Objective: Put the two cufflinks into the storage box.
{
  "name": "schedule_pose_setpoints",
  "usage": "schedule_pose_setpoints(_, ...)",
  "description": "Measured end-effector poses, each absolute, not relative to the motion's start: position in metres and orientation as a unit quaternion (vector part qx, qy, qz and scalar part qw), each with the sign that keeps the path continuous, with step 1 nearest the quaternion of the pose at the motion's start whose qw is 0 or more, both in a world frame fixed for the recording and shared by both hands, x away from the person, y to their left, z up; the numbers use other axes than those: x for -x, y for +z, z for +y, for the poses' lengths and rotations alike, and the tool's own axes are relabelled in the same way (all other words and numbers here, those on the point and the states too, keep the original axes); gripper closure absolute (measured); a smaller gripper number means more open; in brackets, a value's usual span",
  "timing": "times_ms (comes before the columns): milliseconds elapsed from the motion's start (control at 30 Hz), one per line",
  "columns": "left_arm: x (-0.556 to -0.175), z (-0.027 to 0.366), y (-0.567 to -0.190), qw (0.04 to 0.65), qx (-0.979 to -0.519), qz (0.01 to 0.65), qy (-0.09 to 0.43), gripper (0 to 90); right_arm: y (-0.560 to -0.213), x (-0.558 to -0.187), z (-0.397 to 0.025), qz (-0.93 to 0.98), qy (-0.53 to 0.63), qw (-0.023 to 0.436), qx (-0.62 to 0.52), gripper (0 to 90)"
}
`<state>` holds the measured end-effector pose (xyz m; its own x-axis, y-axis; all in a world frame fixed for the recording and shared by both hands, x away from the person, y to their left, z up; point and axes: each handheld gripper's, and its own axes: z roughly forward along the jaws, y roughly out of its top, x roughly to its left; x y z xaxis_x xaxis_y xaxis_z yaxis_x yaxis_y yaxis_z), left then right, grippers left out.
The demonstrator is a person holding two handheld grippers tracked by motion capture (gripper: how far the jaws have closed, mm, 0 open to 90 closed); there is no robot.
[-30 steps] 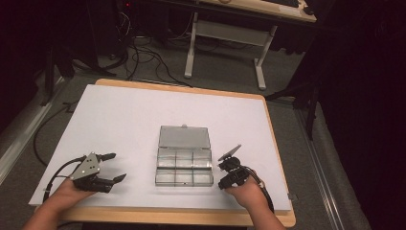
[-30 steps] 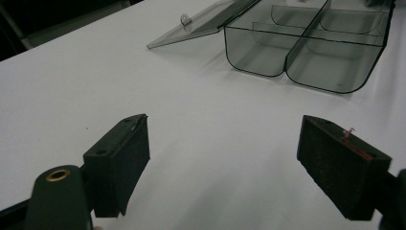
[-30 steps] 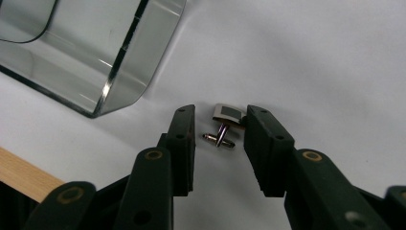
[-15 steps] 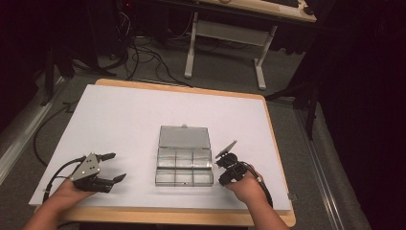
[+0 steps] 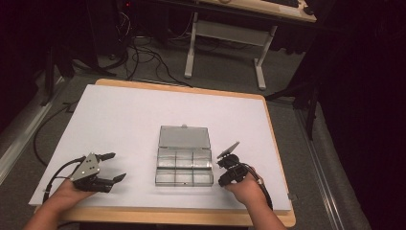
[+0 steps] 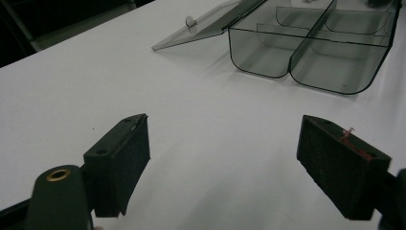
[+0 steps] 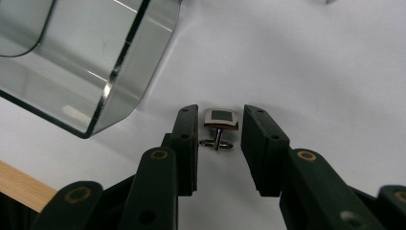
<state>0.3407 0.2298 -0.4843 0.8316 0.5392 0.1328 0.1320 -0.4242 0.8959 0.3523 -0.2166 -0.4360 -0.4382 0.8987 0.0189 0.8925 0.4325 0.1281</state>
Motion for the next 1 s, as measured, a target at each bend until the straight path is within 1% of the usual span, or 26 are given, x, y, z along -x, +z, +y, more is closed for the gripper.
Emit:
schedule_pose_setpoints(100, -0.341, 0.230, -0.484, 0.496, -0.818, 0.206, 0.204, 19.2, -0.438, -0.352, -0.215, 0.839, 0.054, 0.018, -0.541, 68.6)
schedule_pose_setpoints(200, -0.341, 0.230, -0.484, 0.496, -0.819, 0.205, 0.205, 19.2, -0.439, -0.354, -0.214, 0.846, 0.059, 0.026, -0.529, 71.7)
schedule_pose_setpoints(233, -0.341, 0.230, -0.484, 0.496, -0.819, 0.205, 0.204, 19.1, -0.439, -0.355, -0.213, 0.848, 0.056, 0.028, -0.526, 74.1)
schedule_pose_setpoints(300, -0.341, 0.230, -0.484, 0.496, -0.819, 0.206, 0.204, 19.2, -0.439, -0.356, -0.212, 0.852, 0.051, 0.031, -0.520, 75.1)
schedule_pose_setpoints(700, -0.341, 0.230, -0.484, 0.497, -0.819, 0.206, 0.203, 19.2, -0.436, -0.360, -0.213, 0.856, 0.055, 0.022, -0.514, 75.3)
schedule_pose_setpoints(1000, -0.341, 0.230, -0.484, 0.496, -0.818, 0.206, 0.204, 19.2, -0.427, -0.362, -0.214, 0.861, 0.062, 0.018, -0.504, 75.4)
